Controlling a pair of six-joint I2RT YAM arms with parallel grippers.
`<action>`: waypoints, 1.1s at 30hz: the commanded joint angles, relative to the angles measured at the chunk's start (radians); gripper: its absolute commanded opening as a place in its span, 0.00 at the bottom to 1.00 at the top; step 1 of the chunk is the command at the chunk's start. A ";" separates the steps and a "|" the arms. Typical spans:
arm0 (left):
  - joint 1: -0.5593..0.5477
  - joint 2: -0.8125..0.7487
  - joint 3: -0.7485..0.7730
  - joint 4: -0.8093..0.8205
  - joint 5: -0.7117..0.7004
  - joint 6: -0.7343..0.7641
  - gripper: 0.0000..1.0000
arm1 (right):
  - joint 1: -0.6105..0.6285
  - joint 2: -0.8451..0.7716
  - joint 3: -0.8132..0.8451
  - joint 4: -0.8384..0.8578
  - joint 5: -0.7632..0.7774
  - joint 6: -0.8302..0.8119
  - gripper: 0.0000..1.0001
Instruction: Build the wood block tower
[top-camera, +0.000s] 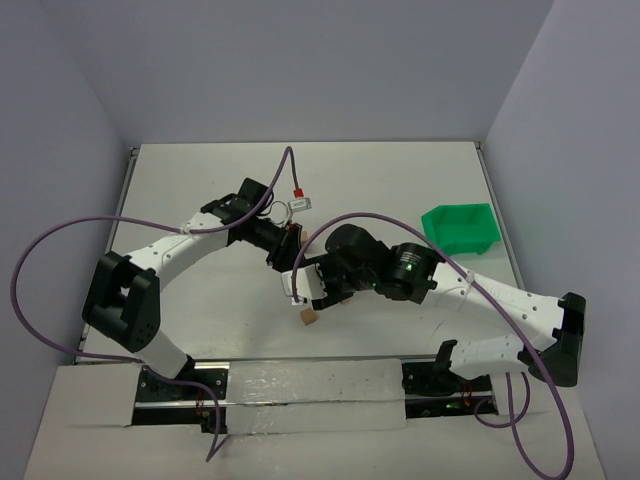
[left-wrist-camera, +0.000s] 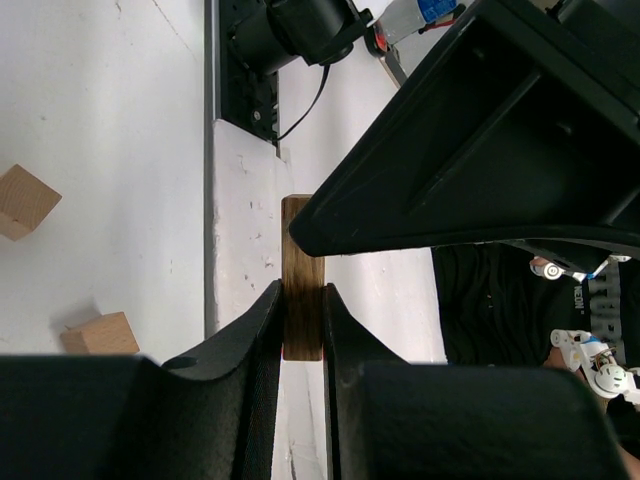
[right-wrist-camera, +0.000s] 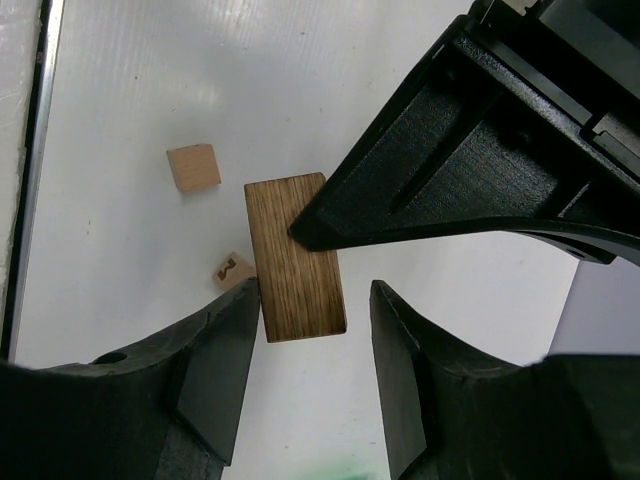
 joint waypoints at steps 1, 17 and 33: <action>0.001 0.006 0.032 -0.013 0.026 0.023 0.00 | 0.013 0.004 0.050 0.015 -0.005 -0.010 0.52; 0.003 0.001 0.017 0.006 0.009 0.015 0.35 | 0.018 0.003 0.025 0.012 0.007 -0.036 0.27; 0.413 0.013 0.215 -0.436 0.065 0.474 0.97 | -0.226 0.164 0.177 0.030 -0.246 0.049 0.05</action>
